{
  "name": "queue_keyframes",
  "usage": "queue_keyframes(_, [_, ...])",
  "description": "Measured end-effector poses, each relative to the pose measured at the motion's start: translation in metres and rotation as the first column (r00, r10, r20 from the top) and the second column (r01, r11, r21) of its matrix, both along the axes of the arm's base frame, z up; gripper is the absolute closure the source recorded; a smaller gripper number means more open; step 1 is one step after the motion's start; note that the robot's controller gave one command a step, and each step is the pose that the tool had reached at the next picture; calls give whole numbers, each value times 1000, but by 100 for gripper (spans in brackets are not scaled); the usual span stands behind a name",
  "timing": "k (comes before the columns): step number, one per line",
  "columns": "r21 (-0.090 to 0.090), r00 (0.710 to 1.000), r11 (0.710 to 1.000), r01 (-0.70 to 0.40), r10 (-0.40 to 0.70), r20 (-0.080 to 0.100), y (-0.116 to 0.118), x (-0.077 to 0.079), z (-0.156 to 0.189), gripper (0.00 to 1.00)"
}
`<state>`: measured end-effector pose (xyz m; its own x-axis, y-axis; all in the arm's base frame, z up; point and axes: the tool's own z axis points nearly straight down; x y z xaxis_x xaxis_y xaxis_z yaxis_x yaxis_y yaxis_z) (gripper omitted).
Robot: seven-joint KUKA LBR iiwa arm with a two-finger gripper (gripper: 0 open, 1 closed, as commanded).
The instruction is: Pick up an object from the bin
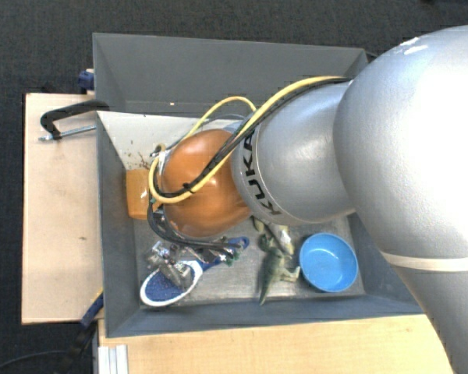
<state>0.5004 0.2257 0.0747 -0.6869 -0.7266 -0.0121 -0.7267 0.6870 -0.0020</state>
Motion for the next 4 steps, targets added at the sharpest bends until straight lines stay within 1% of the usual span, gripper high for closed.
queue_keyframes(1, [1,1000,1000,-2,2,-5,-2,18,-1,100])
queue_keyframes(2, [2,1000,1000,-1,1,0,-2,20,0,0])
queue_keyframes(3, [-2,1000,1000,-1,1,-3,-4,19,0,100])
queue_keyframes(4, [-1,1000,1000,-28,28,4,-5,17,185,100])
